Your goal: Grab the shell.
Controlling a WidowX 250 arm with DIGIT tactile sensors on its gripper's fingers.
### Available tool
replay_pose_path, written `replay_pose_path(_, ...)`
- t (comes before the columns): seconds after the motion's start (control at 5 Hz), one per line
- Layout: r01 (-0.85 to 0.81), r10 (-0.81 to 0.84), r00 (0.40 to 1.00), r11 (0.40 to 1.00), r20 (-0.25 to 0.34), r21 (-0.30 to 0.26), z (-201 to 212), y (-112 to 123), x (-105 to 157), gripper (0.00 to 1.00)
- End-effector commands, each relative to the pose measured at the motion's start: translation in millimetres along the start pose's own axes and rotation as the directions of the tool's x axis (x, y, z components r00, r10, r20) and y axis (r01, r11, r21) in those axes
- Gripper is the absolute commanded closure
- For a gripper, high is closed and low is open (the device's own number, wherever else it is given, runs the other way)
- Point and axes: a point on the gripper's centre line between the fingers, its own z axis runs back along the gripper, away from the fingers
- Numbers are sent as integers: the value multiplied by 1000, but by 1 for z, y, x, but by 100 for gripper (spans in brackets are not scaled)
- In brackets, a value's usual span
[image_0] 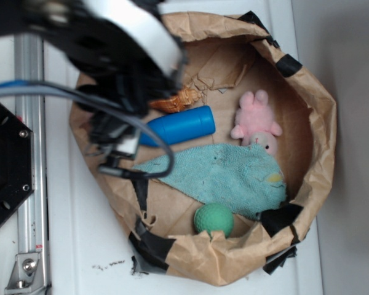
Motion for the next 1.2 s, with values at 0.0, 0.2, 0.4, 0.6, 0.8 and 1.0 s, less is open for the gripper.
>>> replay_pose_path(0.0, 181, -178, 981, 983, -70, 27, -65, -2, 25, 0)
replay_pose_path(0.2, 280, -276, 958, 959, -75, 42, -72, 6, 21, 0)
replay_pose_path(0.4, 363, -362, 930, 932, -64, 11, -76, 19, 18, 0)
replay_pose_path(0.6, 356, -355, 934, 935, -51, 4, -73, 28, 14, 0)
replay_pose_path(0.8, 340, -336, 937, 940, -94, 29, -83, 31, 14, 0)
replay_pose_path(1.0, 307, -303, 947, 952, -106, 24, -97, 35, 19, 0)
